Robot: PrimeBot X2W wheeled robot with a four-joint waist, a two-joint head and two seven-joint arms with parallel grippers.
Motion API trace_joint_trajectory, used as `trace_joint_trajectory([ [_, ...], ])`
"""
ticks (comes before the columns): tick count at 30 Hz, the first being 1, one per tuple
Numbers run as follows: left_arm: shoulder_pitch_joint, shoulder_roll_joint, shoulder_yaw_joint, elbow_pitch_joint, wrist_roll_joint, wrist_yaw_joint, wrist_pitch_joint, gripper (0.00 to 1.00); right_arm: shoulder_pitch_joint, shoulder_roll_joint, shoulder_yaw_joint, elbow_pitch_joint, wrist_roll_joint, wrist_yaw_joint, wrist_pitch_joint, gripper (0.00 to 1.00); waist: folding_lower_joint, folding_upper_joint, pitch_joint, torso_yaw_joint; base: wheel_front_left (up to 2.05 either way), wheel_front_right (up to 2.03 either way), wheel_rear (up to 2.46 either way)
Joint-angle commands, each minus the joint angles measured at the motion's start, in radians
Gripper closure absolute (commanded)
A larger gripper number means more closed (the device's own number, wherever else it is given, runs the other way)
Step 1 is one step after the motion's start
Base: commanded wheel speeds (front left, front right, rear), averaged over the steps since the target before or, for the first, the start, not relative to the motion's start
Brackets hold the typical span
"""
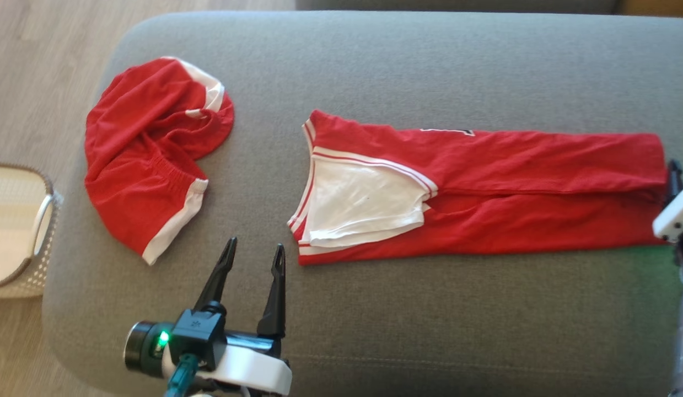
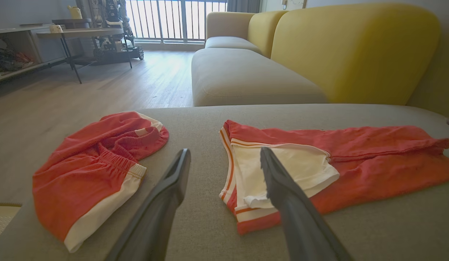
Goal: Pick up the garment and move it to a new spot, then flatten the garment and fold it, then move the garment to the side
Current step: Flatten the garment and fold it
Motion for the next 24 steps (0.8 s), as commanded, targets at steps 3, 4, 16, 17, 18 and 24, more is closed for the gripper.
trace_joint_trajectory([
  [3,-0.024,-0.025,0.066,-0.010,0.025,-0.038,-0.012,0.00,-0.073,-0.037,-0.036,0.050,-0.134,0.000,0.037,0.00,0.0001,-0.0001,0.021,0.022,0.00,0.00,0.00],
  [4,-0.022,-0.032,0.074,-0.007,0.027,-0.046,-0.012,0.00,-0.085,-0.037,-0.047,0.070,-0.156,0.000,0.046,0.00,0.0001,-0.0001,0.023,0.022,0.00,0.00,0.00],
  [16,-0.006,-0.078,0.138,0.008,0.120,-0.087,-0.012,0.00,-0.133,-0.030,-0.147,0.222,-0.353,0.000,0.129,0.04,0.0001,-0.0001,0.026,0.004,0.00,0.00,0.00],
  [17,-0.004,-0.081,0.141,0.010,0.127,-0.087,-0.012,0.00,-0.138,-0.028,-0.154,0.231,-0.358,0.000,0.134,0.12,0.0001,-0.0001,0.027,0.004,0.00,0.00,0.00],
  [18,-0.003,-0.085,0.144,0.010,0.133,-0.089,-0.012,0.00,-0.141,-0.027,-0.160,0.239,-0.364,0.000,0.138,0.22,0.0001,-0.0001,0.028,0.005,0.00,0.00,0.00],
  [24,-0.001,-0.103,0.157,0.016,0.164,-0.096,-0.012,0.00,-0.152,-0.033,-0.192,0.271,-0.391,0.000,0.143,0.62,0.0001,-0.0001,0.033,0.026,0.00,0.00,0.00],
])
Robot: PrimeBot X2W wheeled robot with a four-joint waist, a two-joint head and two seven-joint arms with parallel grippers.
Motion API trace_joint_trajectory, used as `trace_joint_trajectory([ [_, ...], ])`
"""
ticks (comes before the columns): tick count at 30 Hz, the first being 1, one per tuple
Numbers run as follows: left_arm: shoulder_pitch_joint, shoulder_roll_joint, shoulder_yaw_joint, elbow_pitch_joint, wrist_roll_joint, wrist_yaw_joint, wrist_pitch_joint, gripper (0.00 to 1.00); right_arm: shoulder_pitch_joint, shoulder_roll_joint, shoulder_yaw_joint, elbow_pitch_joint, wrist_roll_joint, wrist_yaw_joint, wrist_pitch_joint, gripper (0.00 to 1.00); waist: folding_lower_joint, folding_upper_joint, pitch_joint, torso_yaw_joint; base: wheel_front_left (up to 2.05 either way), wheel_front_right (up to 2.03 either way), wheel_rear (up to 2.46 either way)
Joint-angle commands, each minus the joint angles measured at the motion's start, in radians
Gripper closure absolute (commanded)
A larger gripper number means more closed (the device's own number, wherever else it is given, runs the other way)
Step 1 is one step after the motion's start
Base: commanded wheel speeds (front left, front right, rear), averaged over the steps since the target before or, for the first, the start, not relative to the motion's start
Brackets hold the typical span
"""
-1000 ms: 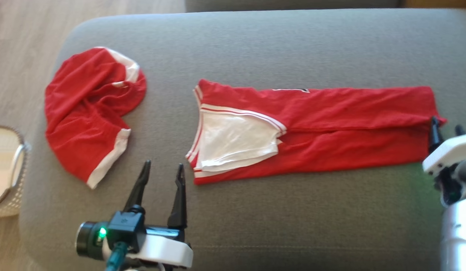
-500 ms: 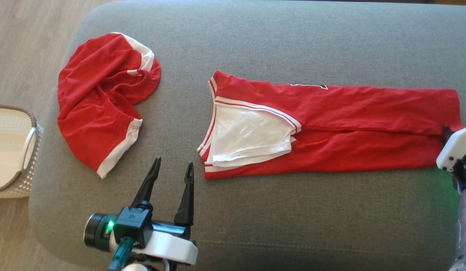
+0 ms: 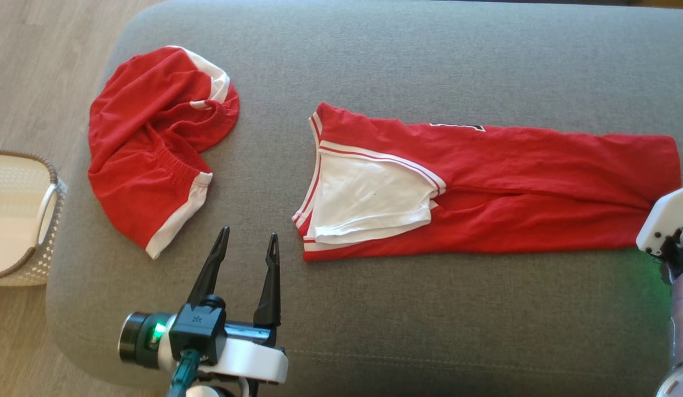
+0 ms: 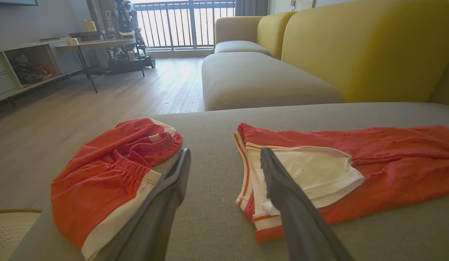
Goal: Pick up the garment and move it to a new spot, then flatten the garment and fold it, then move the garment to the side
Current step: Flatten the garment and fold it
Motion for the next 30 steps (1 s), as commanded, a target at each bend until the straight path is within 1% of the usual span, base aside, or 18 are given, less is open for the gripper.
trace_joint_trajectory([
  [1,-0.018,-0.005,0.039,-0.028,0.017,-0.004,-0.012,0.00,-0.015,-0.008,0.011,0.005,-0.018,0.000,0.016,0.69,0.0001,-0.0001,0.000,0.006,0.00,0.00,0.00],
  [2,-0.017,-0.007,0.042,-0.028,0.019,-0.006,-0.012,0.00,-0.017,-0.009,0.007,0.013,-0.021,0.000,0.022,0.77,0.0001,-0.0001,0.001,0.009,0.00,0.00,0.00],
  [3,-0.015,-0.009,0.046,-0.027,0.021,-0.007,-0.012,0.00,-0.018,-0.012,0.005,0.022,-0.025,0.000,0.027,0.96,0.0001,-0.0001,0.001,0.012,0.00,0.00,0.00],
  [4,-0.013,-0.010,0.049,-0.026,0.023,-0.009,-0.012,0.00,-0.019,-0.015,0.003,0.028,-0.029,0.000,0.031,1.00,0.0001,-0.0001,0.001,0.014,0.00,0.00,0.00],
  [8,-0.007,-0.017,0.064,-0.023,0.030,-0.013,-0.012,0.00,-0.015,-0.026,-0.001,0.028,-0.056,0.000,0.020,1.00,0.0001,-0.0001,-0.001,0.013,0.00,0.00,0.00],
  [14,-0.001,-0.029,0.082,-0.024,0.038,-0.022,-0.012,0.00,-0.027,-0.045,-0.007,0.007,-0.092,0.000,-0.015,1.00,0.0001,-0.0001,-0.002,-0.018,0.00,0.00,0.00],
  [18,0.003,-0.034,0.096,-0.029,0.041,-0.031,-0.012,0.00,-0.043,-0.055,0.003,-0.031,-0.137,0.000,-0.047,1.00,0.0001,-0.0001,0.000,-0.057,0.00,0.00,0.00],
  [20,0.008,-0.037,0.104,-0.032,0.042,-0.034,-0.012,0.00,-0.053,-0.057,0.029,-0.058,-0.175,0.000,-0.062,1.00,0.0001,-0.0001,0.001,-0.081,0.00,0.00,0.00],
  [23,0.009,-0.040,0.113,-0.035,0.047,-0.042,-0.012,0.00,-0.076,-0.058,0.052,-0.096,-0.197,0.000,-0.074,1.00,0.0001,-0.0001,-0.001,-0.116,0.00,0.00,0.00],
  [30,0.007,-0.051,0.124,-0.040,0.057,-0.056,-0.012,0.00,-0.109,-0.086,0.092,-0.178,-0.220,0.000,-0.061,1.00,0.0001,-0.0001,-0.006,-0.166,0.00,0.00,0.00],
])
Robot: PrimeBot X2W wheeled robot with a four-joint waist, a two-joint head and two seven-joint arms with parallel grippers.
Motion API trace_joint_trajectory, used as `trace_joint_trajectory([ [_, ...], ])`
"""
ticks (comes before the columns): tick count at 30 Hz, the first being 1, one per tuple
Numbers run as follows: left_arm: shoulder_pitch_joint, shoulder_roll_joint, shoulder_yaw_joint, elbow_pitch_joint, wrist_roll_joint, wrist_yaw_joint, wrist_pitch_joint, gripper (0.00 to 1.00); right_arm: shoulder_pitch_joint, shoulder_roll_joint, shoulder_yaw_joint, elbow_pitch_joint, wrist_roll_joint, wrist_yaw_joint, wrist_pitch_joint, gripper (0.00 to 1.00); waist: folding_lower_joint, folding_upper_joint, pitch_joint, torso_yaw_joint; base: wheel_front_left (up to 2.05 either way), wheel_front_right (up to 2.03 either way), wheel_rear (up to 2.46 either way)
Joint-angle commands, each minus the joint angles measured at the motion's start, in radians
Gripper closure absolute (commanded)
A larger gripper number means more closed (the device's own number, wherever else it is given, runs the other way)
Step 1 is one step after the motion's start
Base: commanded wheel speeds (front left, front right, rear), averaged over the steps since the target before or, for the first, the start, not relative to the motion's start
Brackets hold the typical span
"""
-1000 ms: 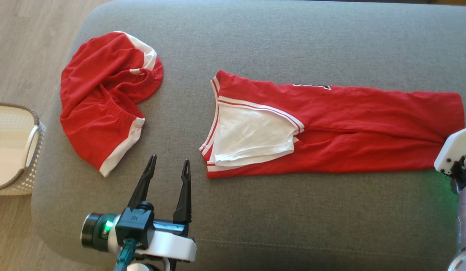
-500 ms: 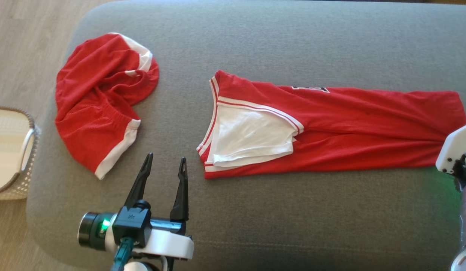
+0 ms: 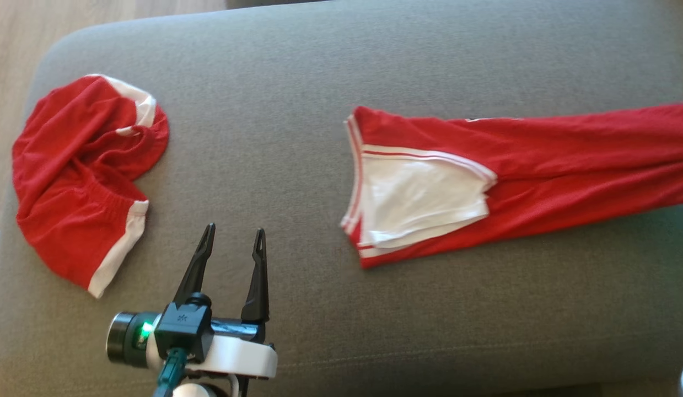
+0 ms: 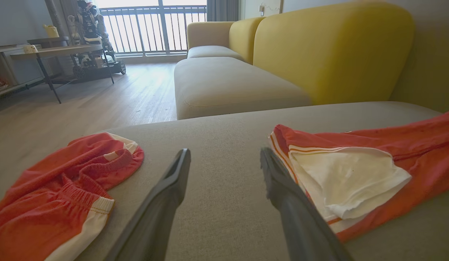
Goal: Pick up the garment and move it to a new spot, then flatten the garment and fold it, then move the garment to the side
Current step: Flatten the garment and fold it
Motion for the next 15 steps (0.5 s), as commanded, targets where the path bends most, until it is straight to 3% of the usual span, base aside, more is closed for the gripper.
trace_joint_trajectory([
  [1,-0.018,-0.006,0.037,-0.037,0.010,-0.002,-0.012,0.00,-0.052,-0.031,0.028,-0.052,-0.009,-0.008,0.001,1.00,0.0000,0.0000,-0.002,-0.013,0.00,0.00,0.00],
  [7,-0.018,-0.017,0.047,-0.026,0.014,-0.015,-0.012,0.00,-0.076,0.011,0.077,-0.054,0.035,-0.008,0.015,1.00,0.0000,0.0000,-0.012,-0.025,0.00,0.00,0.00],
  [15,0.001,-0.024,0.057,-0.010,0.020,-0.033,-0.012,0.00,-0.035,0.109,0.221,-0.049,0.213,-0.008,-0.017,1.00,0.0000,0.0000,-0.046,-0.002,0.00,0.00,0.00],
])
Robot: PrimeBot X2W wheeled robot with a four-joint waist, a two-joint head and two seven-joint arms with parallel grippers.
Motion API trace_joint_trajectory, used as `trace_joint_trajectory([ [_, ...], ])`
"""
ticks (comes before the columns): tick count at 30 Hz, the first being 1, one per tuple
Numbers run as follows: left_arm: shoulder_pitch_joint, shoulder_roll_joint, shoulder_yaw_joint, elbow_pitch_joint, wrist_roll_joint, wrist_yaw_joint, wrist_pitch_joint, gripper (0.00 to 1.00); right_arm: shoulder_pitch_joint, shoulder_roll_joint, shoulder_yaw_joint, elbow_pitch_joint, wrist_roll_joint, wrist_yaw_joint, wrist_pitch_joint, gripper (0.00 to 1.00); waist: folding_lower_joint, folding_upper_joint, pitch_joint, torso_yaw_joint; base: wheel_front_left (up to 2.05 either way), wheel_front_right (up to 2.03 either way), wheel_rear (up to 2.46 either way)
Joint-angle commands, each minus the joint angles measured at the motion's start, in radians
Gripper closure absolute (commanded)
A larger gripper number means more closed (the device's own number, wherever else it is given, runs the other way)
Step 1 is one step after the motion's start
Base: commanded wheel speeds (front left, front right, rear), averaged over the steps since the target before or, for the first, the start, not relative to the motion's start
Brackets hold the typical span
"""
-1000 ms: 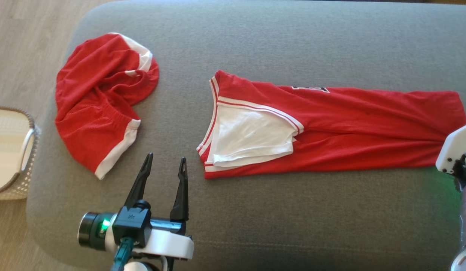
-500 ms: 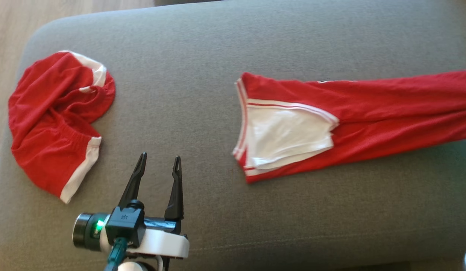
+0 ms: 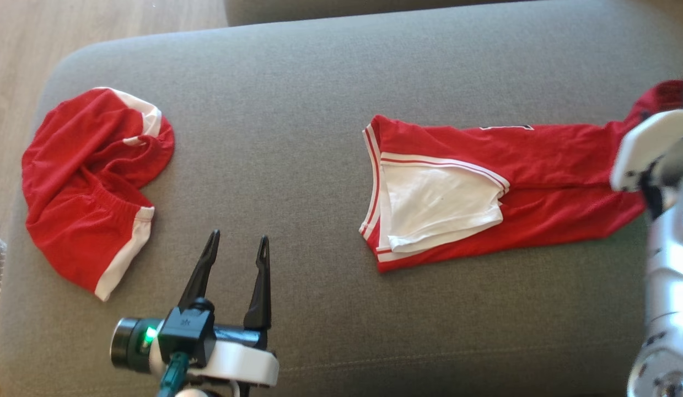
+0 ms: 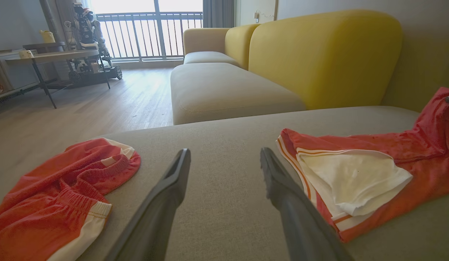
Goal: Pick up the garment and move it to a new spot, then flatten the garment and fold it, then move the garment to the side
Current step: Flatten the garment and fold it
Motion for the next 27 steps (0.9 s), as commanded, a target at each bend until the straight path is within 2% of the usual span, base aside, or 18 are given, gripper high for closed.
trace_joint_trajectory([
  [1,-0.004,-0.007,0.042,-0.023,0.012,-0.003,-0.012,0.00,-0.002,0.020,0.054,-0.039,0.039,-0.006,-0.012,1.00,0.0000,0.0000,-0.011,0.010,0.00,0.00,0.00],
  [7,0.009,-0.011,0.046,-0.017,0.016,-0.014,-0.012,0.00,0.088,0.070,0.243,-0.124,0.246,-0.006,0.005,1.00,0.0000,0.0000,-0.026,0.032,0.00,0.00,0.00],
  [15,0.012,-0.017,0.041,-0.004,0.024,-0.029,-0.012,0.00,0.240,0.079,0.469,-0.329,0.513,-0.006,0.067,1.00,0.0000,0.0000,-0.043,0.072,0.00,0.00,0.00],
  [21,0.019,-0.020,0.045,-0.001,0.027,-0.031,-0.012,0.00,0.338,0.079,0.560,-0.465,0.646,-0.006,0.102,1.00,0.0000,0.0000,-0.047,0.092,0.00,0.00,0.00],
  [27,0.015,-0.023,0.043,0.002,0.030,-0.038,-0.012,0.00,0.385,0.080,0.629,-0.510,0.724,-0.006,0.111,1.00,0.0000,0.0000,-0.040,0.105,0.00,0.00,0.00],
])
